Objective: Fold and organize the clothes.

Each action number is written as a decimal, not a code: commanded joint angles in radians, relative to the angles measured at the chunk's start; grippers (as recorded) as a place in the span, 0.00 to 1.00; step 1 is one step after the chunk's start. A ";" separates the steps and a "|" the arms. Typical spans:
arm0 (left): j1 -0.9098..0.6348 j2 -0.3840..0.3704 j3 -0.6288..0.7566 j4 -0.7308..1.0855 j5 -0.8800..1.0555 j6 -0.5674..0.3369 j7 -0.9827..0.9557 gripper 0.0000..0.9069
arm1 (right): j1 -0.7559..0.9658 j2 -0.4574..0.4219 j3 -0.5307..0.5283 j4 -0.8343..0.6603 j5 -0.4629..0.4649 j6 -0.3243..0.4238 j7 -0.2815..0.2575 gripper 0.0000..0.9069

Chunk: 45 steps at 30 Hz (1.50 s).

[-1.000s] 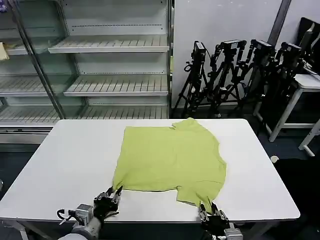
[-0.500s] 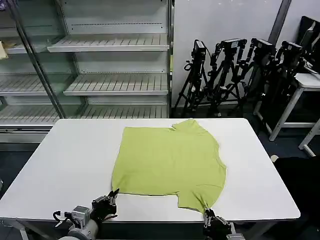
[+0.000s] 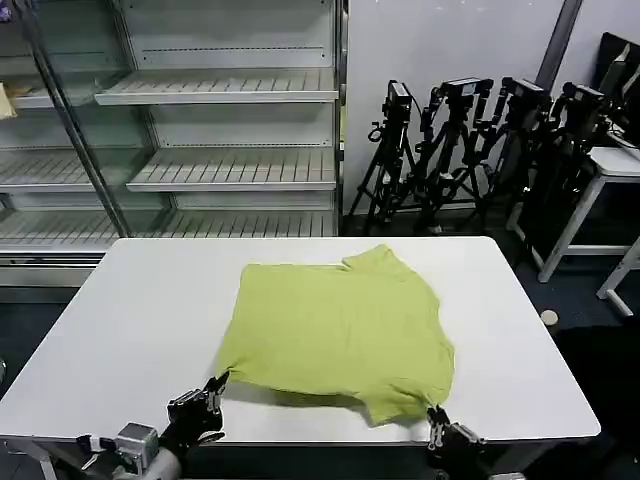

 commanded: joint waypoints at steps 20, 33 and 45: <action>-0.274 0.004 0.051 0.273 -0.240 -0.209 0.039 0.02 | 0.544 -0.006 -0.085 -0.375 0.144 0.000 -0.114 0.00; -0.362 -0.007 0.127 0.387 -0.179 -0.193 0.045 0.02 | 0.632 0.030 -0.143 -0.480 0.111 -0.004 -0.113 0.00; -0.447 0.008 0.168 0.469 -0.132 -0.178 0.043 0.02 | 0.673 0.053 -0.175 -0.534 0.078 -0.003 -0.104 0.00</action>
